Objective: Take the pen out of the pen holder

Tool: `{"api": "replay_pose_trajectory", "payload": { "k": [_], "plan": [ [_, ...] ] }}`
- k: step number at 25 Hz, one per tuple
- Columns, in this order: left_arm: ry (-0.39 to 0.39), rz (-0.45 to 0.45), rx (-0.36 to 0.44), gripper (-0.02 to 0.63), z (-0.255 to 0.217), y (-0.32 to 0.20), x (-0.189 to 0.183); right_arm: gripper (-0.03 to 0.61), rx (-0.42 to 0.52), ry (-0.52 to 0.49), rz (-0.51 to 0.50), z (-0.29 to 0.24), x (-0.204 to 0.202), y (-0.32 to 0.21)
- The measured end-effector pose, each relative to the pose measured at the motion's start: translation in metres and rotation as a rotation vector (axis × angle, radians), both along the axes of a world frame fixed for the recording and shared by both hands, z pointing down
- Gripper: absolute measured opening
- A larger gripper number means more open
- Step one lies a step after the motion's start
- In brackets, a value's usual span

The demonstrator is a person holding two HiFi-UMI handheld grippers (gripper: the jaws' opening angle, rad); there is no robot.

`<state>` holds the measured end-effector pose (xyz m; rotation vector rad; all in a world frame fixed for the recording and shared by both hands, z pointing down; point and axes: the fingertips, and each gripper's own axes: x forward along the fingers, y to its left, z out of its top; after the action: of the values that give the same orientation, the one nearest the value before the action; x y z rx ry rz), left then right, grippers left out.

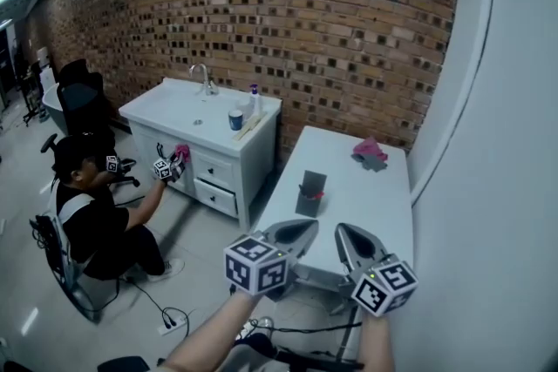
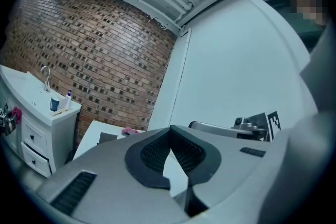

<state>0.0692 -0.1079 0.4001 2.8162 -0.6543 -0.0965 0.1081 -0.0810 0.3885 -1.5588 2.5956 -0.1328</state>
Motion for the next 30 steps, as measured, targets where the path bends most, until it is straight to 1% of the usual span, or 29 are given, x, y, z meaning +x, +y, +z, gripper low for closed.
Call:
{"api": "replay_pose_trajectory", "payload": {
  "k": [6,17,23,30],
  "plan": [
    [-0.007,0.013,-0.014,0.006,-0.001,-0.05,0.004,0.002,-0.018,-0.003,0.014,-0.002,0.005,-0.05],
    [-0.028,0.07,-0.03,0.006,-0.002,-0.137,0.012,0.002,-0.051,0.016,0.103,-0.006,0.017,-0.134],
    [-0.051,0.1,-0.044,0.006,0.004,-0.163,0.019,0.002,-0.073,0.008,0.139,0.0,0.023,-0.161],
    [-0.055,0.101,-0.061,0.006,0.007,-0.178,0.033,0.002,-0.098,0.006,0.146,0.005,0.036,-0.177]
  ]
}}
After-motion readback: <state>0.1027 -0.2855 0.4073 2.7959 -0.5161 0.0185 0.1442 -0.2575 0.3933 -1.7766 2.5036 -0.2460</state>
